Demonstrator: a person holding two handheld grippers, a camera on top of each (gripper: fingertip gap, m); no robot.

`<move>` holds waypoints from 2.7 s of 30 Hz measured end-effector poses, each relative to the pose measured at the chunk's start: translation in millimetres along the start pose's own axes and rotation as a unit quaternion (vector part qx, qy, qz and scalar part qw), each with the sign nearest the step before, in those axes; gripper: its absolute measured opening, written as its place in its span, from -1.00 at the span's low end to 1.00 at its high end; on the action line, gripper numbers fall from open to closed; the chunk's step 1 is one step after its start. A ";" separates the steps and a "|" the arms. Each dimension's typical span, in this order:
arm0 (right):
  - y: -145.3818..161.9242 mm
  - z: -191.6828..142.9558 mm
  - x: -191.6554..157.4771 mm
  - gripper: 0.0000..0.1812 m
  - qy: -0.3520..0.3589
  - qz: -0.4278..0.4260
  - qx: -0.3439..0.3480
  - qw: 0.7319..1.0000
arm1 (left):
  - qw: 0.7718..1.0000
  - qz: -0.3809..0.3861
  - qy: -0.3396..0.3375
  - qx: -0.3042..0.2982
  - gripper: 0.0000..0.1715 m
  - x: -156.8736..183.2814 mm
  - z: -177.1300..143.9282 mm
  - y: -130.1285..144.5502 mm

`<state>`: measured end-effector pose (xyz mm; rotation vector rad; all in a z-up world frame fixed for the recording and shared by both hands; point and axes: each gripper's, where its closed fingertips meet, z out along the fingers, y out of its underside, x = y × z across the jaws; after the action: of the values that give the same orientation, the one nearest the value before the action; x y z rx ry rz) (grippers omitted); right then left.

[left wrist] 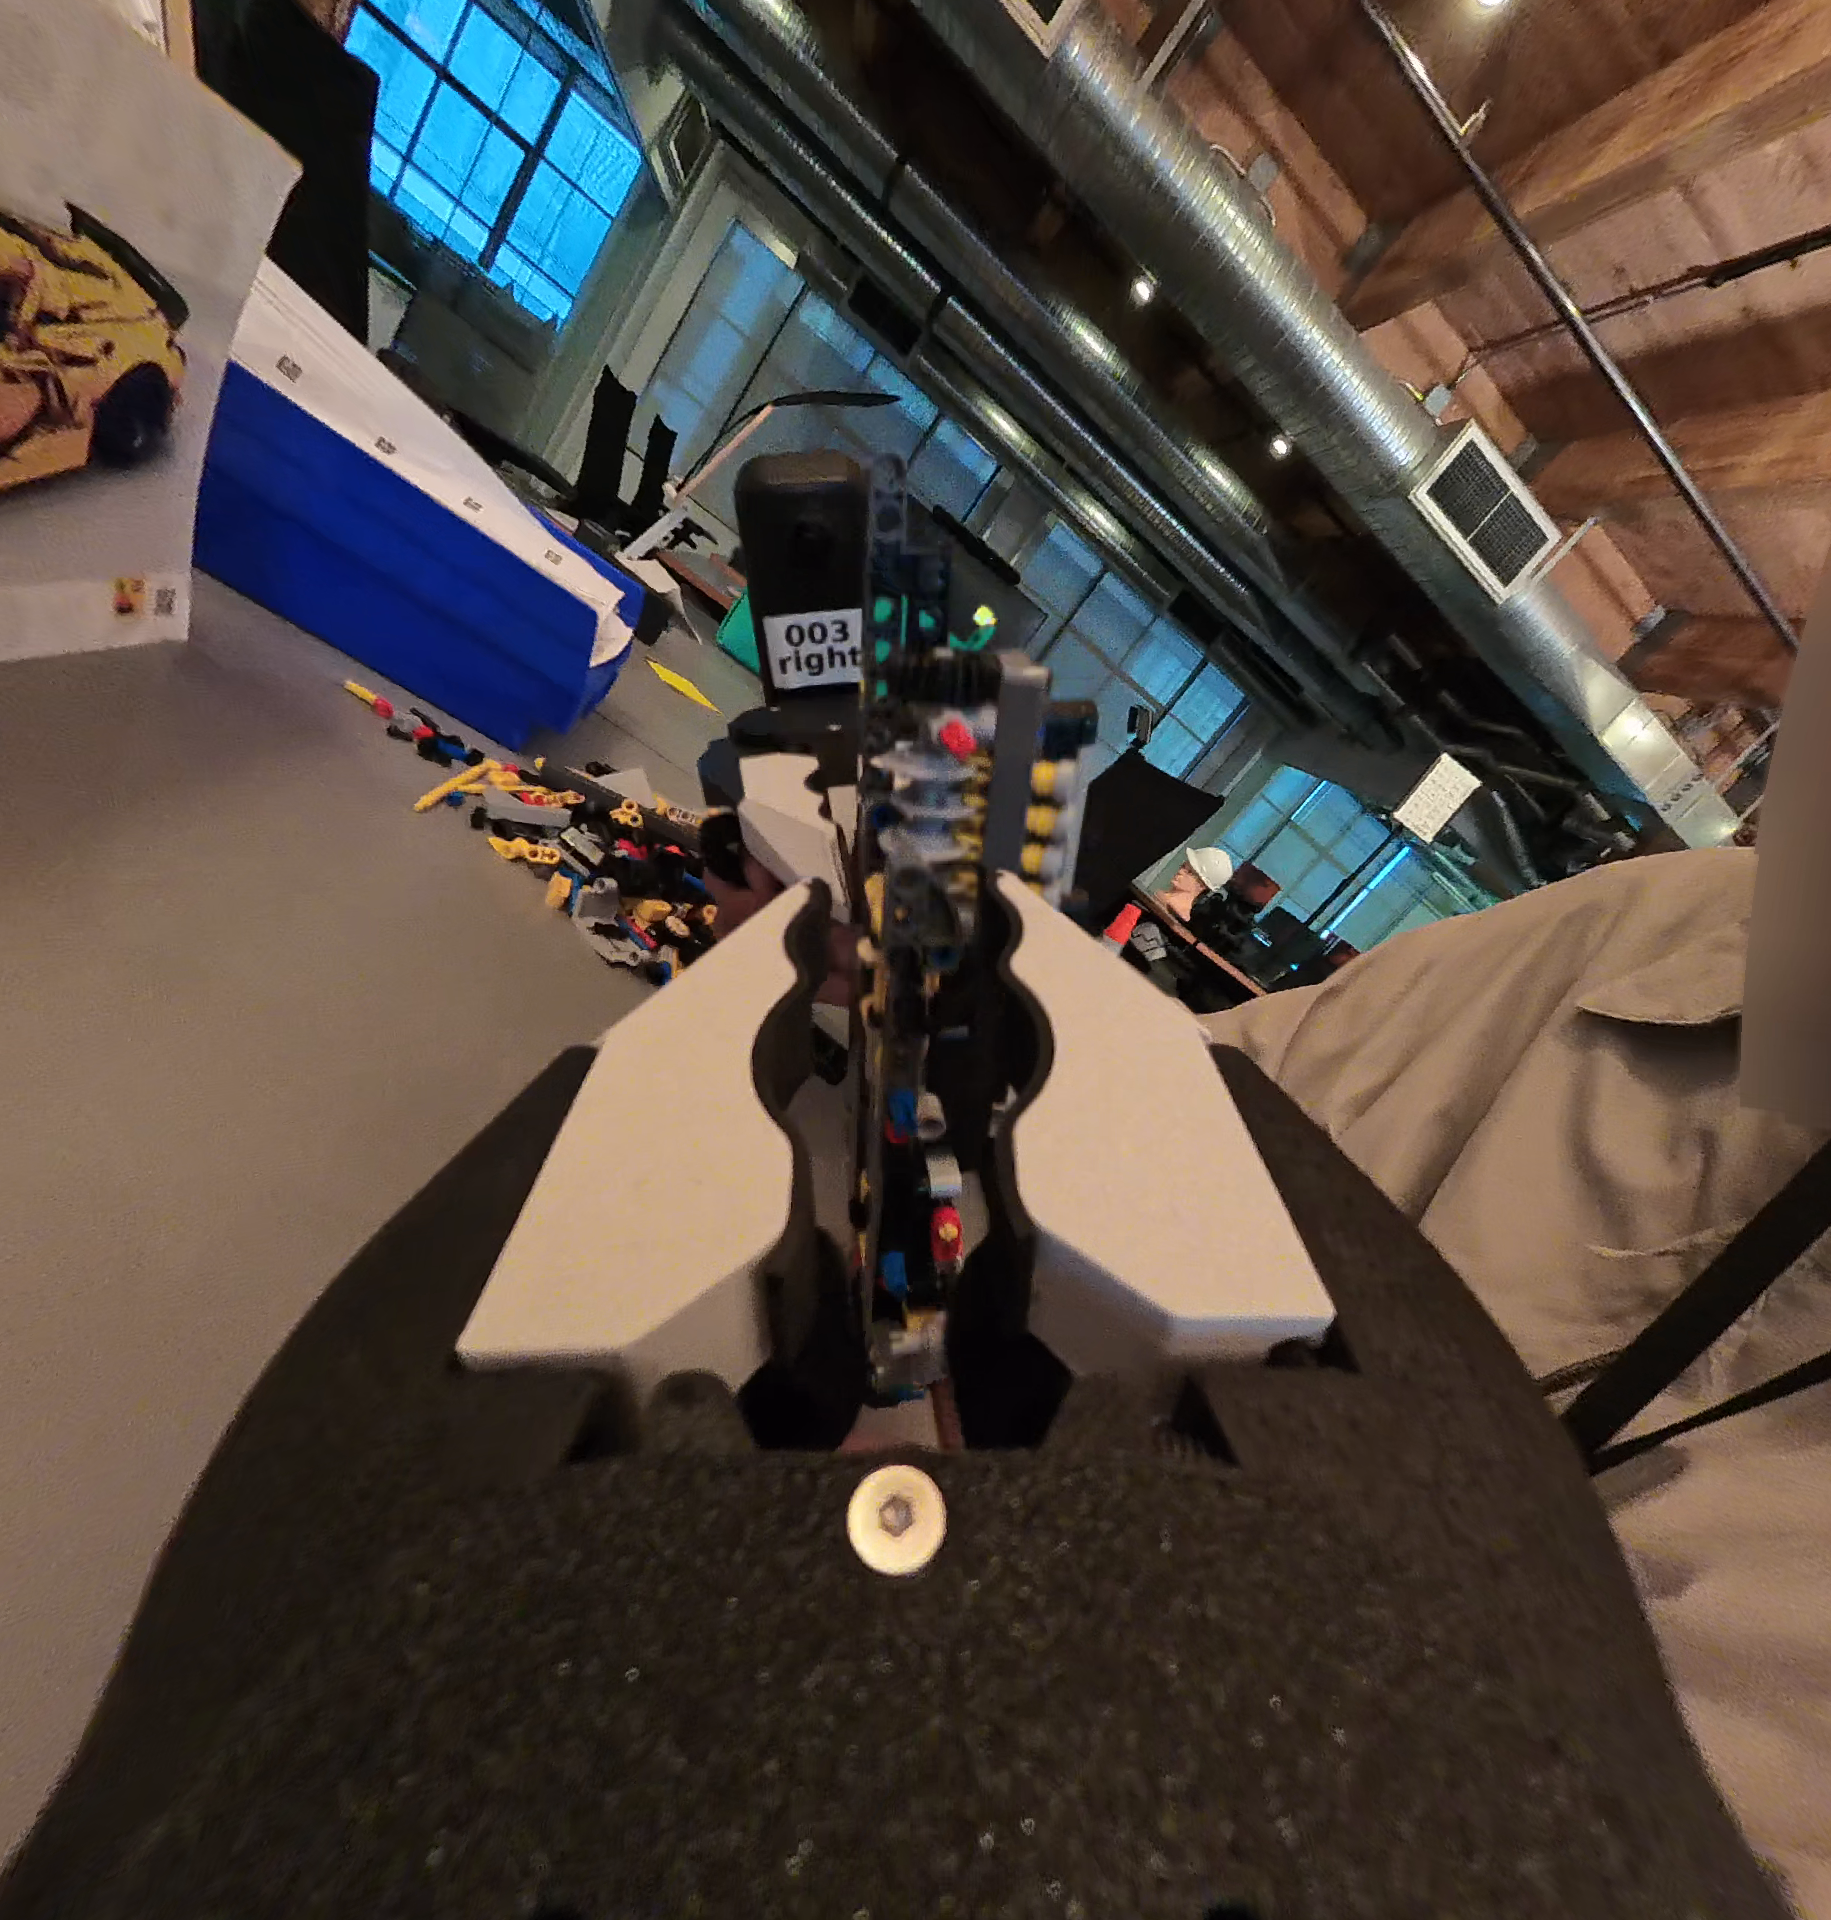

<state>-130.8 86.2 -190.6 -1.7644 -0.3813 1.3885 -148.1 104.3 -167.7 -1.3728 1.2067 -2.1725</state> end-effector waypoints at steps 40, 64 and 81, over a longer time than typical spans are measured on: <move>-19.4 -11.0 -0.9 -0.96 -0.016 0.000 0.065 0.998 | 0.999 0.011 0.006 -0.043 -0.84 0.1 5.1 16.1; -3.0 -16.5 12.1 -0.98 0.014 0.007 0.013 1.000 | 0.995 0.068 -0.040 -0.055 -0.85 -12.5 1.9 20.9; 10.2 -118.6 51.0 -0.97 0.241 -0.056 -0.090 0.965 | 0.997 0.051 -0.034 0.039 -0.85 -10.3 -43.8 -23.8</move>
<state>-8.4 64.7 -227.3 -2.1214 -0.3392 0.8248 -176.0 146.7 -163.5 -1.3121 1.1308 -2.0642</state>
